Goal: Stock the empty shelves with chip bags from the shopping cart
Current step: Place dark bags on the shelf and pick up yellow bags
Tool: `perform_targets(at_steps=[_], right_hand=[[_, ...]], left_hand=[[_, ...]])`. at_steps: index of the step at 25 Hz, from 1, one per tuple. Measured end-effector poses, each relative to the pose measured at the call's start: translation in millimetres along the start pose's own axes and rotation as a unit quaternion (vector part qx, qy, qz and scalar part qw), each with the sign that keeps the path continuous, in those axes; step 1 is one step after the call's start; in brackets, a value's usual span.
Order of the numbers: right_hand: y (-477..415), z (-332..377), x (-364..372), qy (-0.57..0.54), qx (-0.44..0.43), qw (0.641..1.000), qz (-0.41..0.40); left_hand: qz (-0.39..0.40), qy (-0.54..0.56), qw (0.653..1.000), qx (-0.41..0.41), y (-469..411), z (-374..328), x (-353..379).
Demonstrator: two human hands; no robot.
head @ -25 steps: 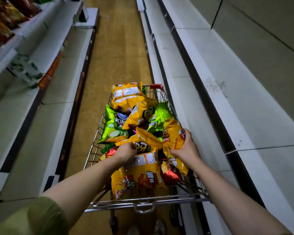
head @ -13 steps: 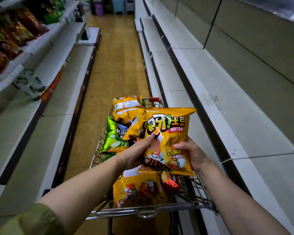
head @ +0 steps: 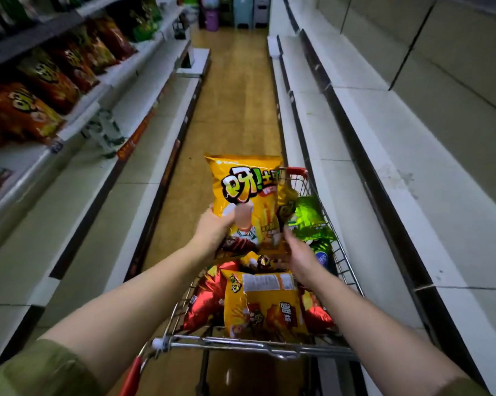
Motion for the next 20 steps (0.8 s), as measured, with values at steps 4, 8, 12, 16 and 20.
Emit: perform_targets(at_steps=[4, 8, 12, 16, 20], right_hand=[[-13, -31, 37, 0.369, 0.011, 0.923, 0.107], [0, -60, 53, 0.668, 0.013, 0.712, 0.214], [1, -57, 53, 0.673, -0.05, 0.718, 0.169], [6, -25, 19, 0.539, -0.086, 0.826, 0.14], [22, 44, -20, 0.135, -0.097, 0.98, 0.108]], left_hand=[[0.051, -0.095, 0.994, 0.014, 23, -4, -19], [0.047, -0.082, 0.995, -0.021, 37, 13, -34], [0.015, -0.107, 0.994, -0.024, 33, 23, -51], [-0.048, -0.122, 0.991, -0.025, 28, 16, -71], [-0.057, -0.139, 0.987, -0.049, 31, 12, -65]])
Point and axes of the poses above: each hand's wrist, its own y-axis away from the middle knuckle, its own x-axis out of the palm, z = x × y, the point moved 8 cm from there along -y, towards the middle knuckle, and after that the axes turned 1 degree about -z, right-handed, at the moved point
